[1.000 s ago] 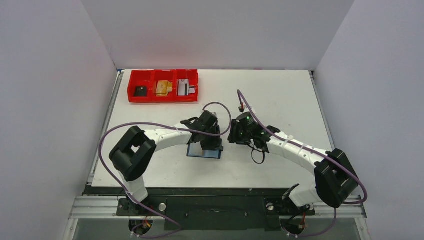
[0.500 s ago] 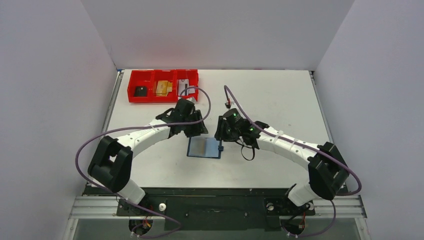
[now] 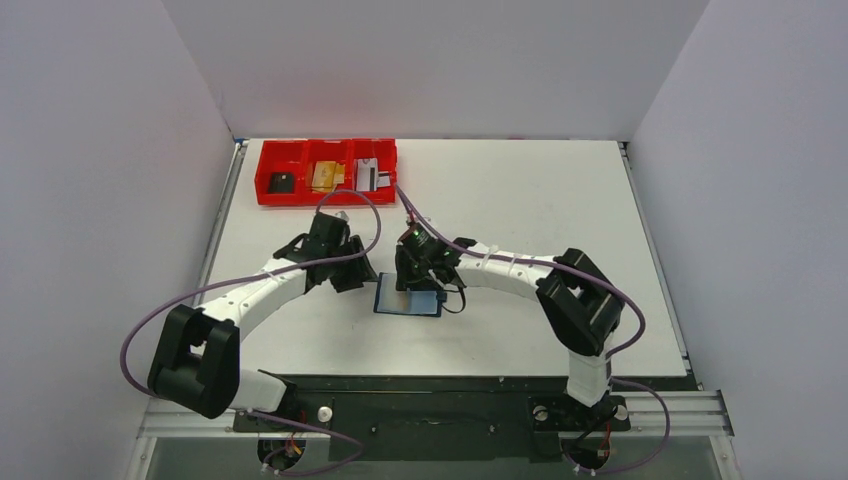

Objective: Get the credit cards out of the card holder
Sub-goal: Remove the credit card from the card holder.

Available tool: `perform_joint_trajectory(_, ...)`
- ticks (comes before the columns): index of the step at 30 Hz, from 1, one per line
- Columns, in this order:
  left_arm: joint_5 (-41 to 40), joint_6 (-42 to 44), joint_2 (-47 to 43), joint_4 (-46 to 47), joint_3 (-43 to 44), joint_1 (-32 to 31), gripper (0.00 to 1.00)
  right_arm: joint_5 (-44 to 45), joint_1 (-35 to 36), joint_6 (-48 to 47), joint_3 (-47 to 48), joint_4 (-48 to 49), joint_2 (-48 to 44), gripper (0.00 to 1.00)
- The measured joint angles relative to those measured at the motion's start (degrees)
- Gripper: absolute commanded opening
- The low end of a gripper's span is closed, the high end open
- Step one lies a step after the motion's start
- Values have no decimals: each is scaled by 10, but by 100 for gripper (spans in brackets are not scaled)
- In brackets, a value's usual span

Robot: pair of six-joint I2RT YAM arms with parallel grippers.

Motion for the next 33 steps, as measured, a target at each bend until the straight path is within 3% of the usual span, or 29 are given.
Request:
perform_joint_trajectory(17, 10, 2, -17, -3, -18, 3, 41, 42, 23, -16, 62, -34, 75, 44)
perform_joint_trajectory(23, 15, 2, -14, 0, -20, 3, 41, 38, 23, -22, 60, -20, 76, 20)
perform_joint_trajectory(28, 20, 2, -3, 2, -23, 1, 41, 17, 15, -16, 23, 45, 68, 0)
perform_joint_trajectory(33, 25, 2, 11, 3, -23, -9, 41, -21, -8, -10, -31, 109, 50, 0)
